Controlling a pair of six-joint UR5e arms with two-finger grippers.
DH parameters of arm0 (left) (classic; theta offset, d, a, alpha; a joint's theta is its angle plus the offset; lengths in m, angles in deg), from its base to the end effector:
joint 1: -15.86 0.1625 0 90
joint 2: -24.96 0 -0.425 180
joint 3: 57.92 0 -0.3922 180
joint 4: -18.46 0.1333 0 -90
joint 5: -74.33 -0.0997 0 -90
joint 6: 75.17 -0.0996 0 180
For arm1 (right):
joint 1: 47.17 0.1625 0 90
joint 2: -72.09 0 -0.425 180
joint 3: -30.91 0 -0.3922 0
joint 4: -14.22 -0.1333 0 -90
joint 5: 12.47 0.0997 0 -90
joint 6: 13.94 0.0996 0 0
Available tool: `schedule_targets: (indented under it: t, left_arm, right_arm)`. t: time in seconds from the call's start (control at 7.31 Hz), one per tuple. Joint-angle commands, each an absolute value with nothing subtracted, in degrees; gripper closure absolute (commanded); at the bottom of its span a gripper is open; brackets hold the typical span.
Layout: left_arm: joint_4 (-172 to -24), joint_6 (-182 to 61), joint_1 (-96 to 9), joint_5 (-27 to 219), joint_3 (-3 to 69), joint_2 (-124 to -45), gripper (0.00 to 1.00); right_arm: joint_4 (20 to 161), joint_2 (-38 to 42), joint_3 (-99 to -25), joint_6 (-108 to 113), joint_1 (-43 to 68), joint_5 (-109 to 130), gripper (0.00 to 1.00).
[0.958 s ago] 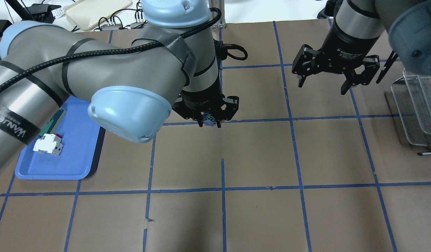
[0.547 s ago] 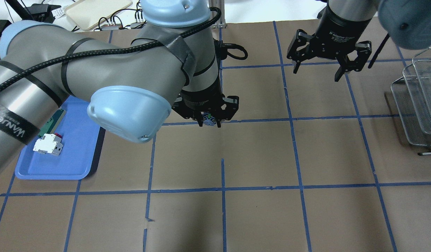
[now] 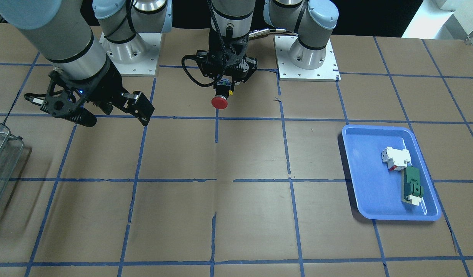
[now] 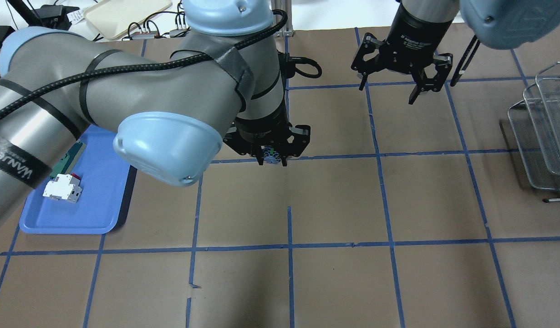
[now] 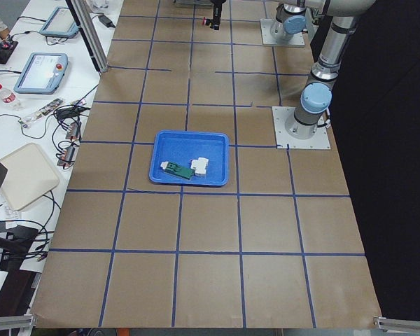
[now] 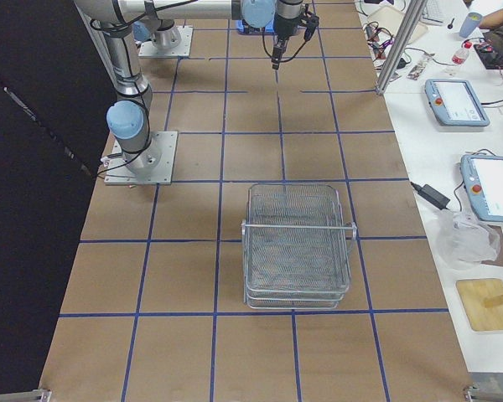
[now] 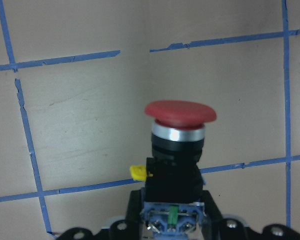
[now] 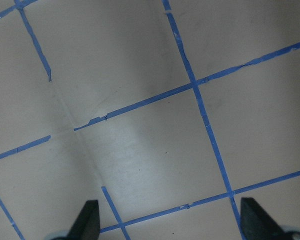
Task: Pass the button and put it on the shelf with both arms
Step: 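Move the open right gripper over the button held by the left gripper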
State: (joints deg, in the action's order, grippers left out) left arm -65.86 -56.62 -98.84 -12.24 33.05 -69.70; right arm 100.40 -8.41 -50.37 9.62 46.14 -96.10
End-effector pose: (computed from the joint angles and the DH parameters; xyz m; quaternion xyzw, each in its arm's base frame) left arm -0.3457 -0.4184 0.4483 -0.0536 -0.9981 -0.0106 0.0280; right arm 0.1761 -0.5445 0.4697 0.1776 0.9817 0.0519 0.0447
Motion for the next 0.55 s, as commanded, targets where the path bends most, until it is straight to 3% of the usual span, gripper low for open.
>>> schedule_targets:
  t: [0.0,0.41]
  left_arm:
    - [-66.1,-56.6,-98.8,-12.2,33.1,-69.7,0.98]
    - [-65.7,-56.6,-98.8,-12.2,33.1,-69.7,0.98]
  right_arm:
    - [94.8,-3.2,-43.6,11.5,49.1,-92.6,0.00]
    - [92.2,1.8,-37.7,11.5,53.5,-87.3,0.00]
